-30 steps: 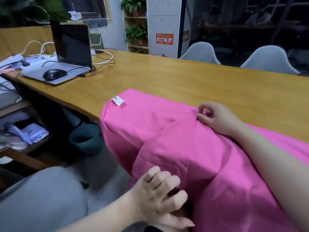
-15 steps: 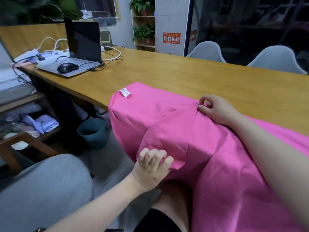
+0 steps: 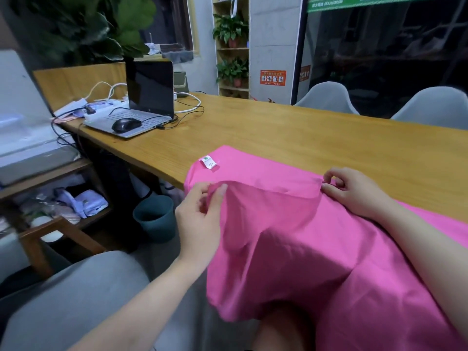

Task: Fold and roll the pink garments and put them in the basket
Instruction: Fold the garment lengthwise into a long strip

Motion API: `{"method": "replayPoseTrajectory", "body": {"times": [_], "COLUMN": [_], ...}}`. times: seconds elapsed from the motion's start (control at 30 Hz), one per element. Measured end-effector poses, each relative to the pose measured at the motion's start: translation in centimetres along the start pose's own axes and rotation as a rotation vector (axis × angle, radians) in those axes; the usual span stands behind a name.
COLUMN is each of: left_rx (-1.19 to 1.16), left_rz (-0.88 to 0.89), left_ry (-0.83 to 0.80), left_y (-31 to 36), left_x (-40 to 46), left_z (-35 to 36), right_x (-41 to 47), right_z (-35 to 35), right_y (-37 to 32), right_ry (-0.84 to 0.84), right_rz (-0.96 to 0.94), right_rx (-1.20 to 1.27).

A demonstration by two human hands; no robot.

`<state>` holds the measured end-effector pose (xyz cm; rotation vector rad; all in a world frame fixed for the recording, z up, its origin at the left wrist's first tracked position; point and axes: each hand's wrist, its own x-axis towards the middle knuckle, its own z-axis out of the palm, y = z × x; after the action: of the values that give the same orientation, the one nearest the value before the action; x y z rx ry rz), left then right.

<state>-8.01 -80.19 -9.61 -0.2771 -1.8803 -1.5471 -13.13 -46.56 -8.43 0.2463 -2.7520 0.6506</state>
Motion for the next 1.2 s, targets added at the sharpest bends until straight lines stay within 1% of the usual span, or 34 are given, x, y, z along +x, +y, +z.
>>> {"method": "replayPoseTrajectory", "body": {"times": [0.03,0.17,0.27,0.33,0.4,0.5,0.57,0.6,0.67,0.7,0.77,0.87,0.93,1.07,1.13,1.2], "left_rx": [-0.019,-0.039,0.036,0.163,0.32,0.528,0.7,0.799,0.943,0.962,0.953,0.94,0.955,1.011,0.948,0.893], "left_rz": [-0.04,-0.099,-0.158,-0.159,-0.144,-0.191,-0.193,-0.153,-0.028,0.014,0.035,0.042,0.035,-0.02,-0.056,-0.022], "left_ry": [0.002,-0.018,-0.021,-0.056,-0.125,-0.285,-0.392,-0.42,-0.417,-0.405,-0.405,-0.408,-0.408,-0.516,-0.561,-0.524], "left_y": [-0.2,-1.6,-2.8,-3.7,-5.1,-8.0,-10.0,-10.9,-11.8,-11.9,-12.0,-12.0,-11.9,-11.9,-11.1,-9.8], "left_x": [1.5,8.5,14.3,17.4,20.0,22.2,21.6,20.9,19.5,19.1,19.1,19.1,19.1,19.8,20.9,22.5], "left_z": [0.0,0.4,2.1,3.8,5.7,8.2,9.4,9.9,10.3,10.3,10.2,9.8,9.9,10.0,10.0,10.4], "right_x": [0.0,-0.1,0.0,0.0,-0.1,-0.1,-0.1,-0.1,-0.4,-0.5,-0.7,-0.2,0.3,0.5,0.3,0.4], "right_z": [0.0,0.3,0.5,0.6,0.7,0.8,0.7,0.6,0.6,0.5,0.2,-0.8,-1.3,-1.2,-0.9,-0.7], "right_y": [0.0,0.4,0.8,0.7,0.7,0.6,0.7,0.7,0.6,0.5,0.2,0.0,0.3,0.4,0.3,0.2], "right_ry": [0.009,0.047,0.08,0.097,0.109,0.128,0.138,0.144,0.163,0.18,0.197,0.099,0.072,0.073,0.073,0.079], "right_rz": [-0.011,-0.039,-0.047,-0.048,-0.026,0.016,0.043,0.064,0.117,0.136,0.159,0.204,0.209,0.203,0.195,0.187], "right_rx": [0.004,0.024,0.038,0.031,0.005,-0.002,-0.02,-0.033,-0.08,-0.113,-0.161,-0.219,-0.223,-0.214,-0.238,-0.259]}}
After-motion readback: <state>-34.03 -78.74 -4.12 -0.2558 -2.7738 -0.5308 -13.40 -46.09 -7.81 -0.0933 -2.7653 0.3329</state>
